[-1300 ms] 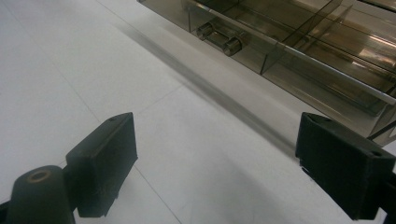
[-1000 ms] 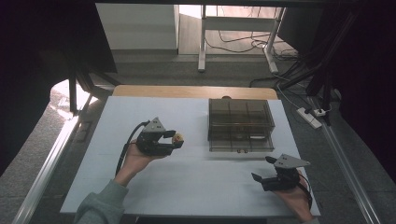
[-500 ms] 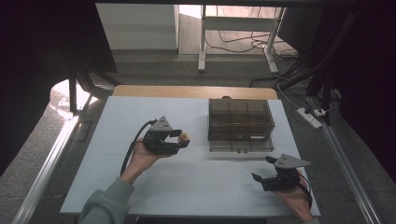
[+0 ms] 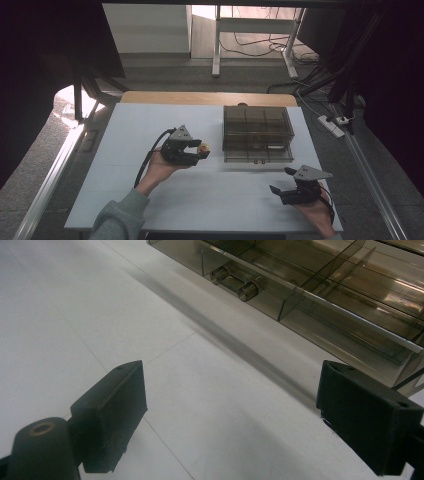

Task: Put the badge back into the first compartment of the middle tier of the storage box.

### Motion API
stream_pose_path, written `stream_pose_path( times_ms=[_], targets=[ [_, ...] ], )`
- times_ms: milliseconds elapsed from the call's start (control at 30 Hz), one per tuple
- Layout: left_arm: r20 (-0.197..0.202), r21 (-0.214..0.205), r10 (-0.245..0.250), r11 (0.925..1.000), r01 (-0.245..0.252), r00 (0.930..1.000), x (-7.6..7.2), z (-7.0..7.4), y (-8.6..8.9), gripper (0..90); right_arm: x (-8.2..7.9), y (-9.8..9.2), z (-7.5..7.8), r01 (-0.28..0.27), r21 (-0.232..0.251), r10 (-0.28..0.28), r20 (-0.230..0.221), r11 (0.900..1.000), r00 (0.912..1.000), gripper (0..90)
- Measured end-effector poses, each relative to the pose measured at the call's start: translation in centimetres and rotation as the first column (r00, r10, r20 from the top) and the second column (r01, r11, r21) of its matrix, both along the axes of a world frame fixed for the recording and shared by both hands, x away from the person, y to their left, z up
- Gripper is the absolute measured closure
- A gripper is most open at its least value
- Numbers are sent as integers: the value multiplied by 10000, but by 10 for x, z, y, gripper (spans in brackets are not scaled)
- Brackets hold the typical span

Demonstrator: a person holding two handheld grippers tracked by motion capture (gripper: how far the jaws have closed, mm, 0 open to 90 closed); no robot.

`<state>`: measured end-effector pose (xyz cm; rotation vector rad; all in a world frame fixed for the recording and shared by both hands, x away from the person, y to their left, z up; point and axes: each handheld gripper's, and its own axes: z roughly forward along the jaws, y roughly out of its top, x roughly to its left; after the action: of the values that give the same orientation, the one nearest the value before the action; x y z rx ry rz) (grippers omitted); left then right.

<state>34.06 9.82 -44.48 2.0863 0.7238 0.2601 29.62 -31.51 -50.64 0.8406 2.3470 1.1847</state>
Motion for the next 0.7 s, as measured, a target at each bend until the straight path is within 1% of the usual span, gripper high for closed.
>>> stream_pose_path(
  times_ms=[700],
  targets=[
    [-106,74,-301,9995,302,9995,7,-4,-19,469,0,0,0,-17,-40,17,10,10000,10000,126]
  ],
)
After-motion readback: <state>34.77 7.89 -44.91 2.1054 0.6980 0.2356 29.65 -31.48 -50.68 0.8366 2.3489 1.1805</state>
